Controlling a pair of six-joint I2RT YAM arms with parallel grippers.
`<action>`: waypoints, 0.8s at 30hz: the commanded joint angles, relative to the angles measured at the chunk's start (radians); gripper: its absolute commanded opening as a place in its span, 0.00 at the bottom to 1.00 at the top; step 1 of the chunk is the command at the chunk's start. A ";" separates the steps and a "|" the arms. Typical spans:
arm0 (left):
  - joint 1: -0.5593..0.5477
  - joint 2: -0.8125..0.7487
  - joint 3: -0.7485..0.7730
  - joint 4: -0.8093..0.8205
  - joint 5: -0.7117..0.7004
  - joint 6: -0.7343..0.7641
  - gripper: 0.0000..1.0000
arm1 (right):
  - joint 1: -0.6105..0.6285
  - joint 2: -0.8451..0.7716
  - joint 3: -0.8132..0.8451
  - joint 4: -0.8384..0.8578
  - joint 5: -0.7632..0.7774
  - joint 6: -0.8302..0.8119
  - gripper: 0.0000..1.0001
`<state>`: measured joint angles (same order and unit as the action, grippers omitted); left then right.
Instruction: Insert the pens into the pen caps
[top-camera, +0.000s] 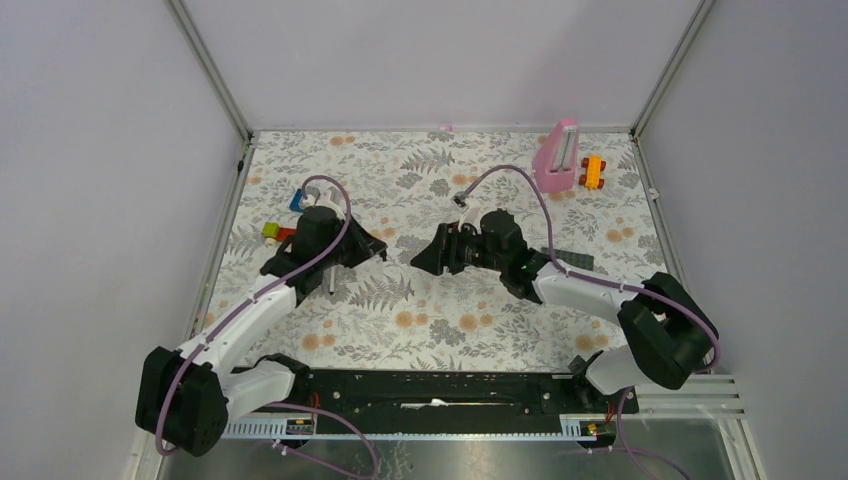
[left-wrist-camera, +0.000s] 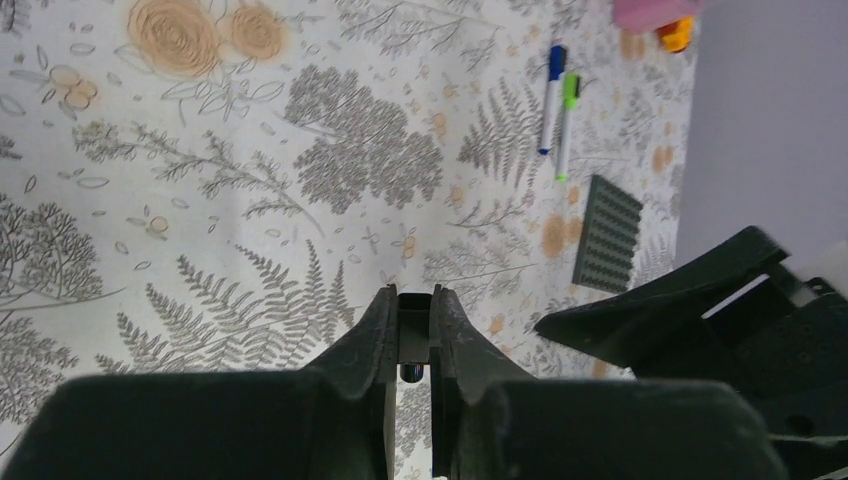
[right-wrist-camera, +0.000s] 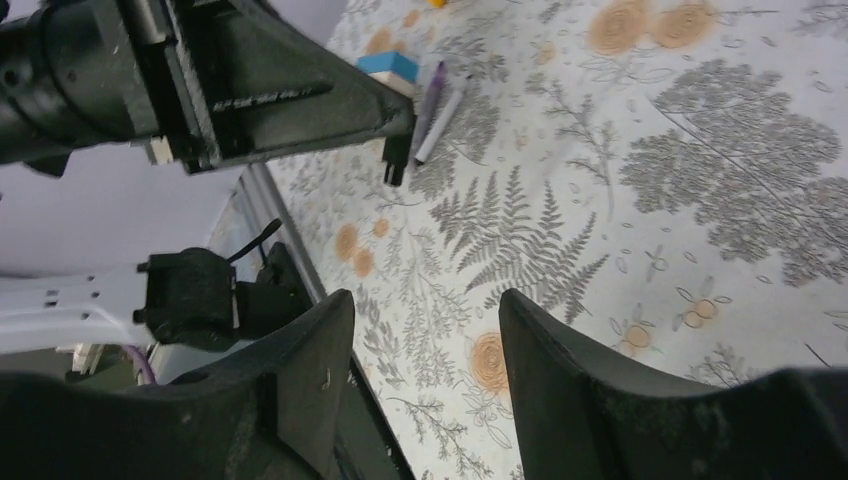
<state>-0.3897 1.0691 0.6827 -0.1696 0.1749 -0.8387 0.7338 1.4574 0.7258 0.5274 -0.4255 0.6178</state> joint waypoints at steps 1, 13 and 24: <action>-0.017 0.059 0.028 -0.060 -0.041 0.054 0.00 | 0.006 0.004 0.052 -0.137 0.217 0.011 0.61; -0.224 0.381 0.133 -0.086 -0.226 0.092 0.04 | 0.006 -0.171 -0.036 -0.391 0.549 -0.063 0.63; -0.324 0.562 0.227 -0.138 -0.340 0.084 0.15 | 0.007 -0.229 -0.132 -0.374 0.633 -0.095 0.64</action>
<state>-0.7048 1.6123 0.8635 -0.2909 -0.0853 -0.7586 0.7372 1.2419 0.6102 0.1459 0.1440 0.5518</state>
